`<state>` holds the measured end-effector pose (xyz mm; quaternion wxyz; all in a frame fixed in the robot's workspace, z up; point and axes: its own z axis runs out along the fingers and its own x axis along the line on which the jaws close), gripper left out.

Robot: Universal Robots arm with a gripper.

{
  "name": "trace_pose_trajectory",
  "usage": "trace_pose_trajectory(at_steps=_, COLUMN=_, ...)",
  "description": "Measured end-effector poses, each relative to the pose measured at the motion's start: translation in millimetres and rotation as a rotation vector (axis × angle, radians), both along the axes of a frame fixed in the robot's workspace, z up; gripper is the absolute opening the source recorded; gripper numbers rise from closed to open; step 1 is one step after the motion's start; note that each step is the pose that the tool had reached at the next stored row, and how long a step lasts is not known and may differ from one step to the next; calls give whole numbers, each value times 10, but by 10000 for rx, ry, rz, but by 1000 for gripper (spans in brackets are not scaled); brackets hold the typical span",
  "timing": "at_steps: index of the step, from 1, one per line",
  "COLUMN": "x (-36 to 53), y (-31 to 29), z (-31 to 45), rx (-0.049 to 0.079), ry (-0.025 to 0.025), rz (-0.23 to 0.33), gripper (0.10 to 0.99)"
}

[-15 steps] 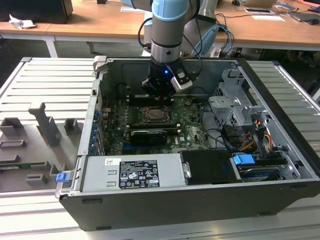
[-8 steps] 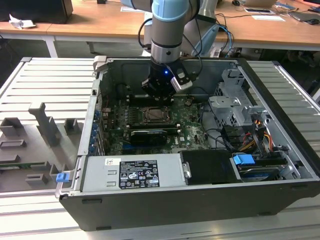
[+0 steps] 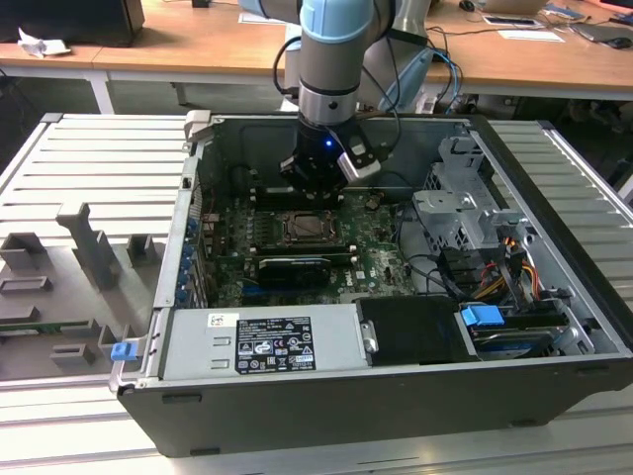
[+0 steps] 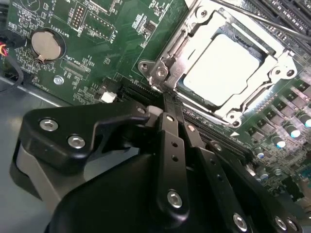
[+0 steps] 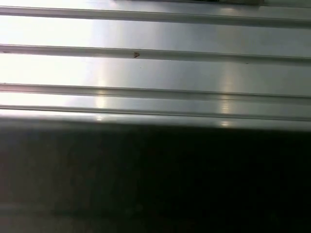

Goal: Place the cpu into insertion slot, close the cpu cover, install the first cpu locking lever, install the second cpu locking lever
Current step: 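Install the first cpu locking lever, then install the second cpu locking lever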

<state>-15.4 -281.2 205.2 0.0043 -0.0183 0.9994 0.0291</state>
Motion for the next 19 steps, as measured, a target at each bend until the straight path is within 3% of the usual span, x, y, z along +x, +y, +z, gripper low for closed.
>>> trace_pose_trajectory(at_steps=4, x=0, y=0, z=74, rx=-2, ry=2, rz=1, gripper=106)
trace_pose_trajectory(at_steps=19, x=0, y=-59, z=75, rx=-1, ry=2, rz=1, gripper=106)
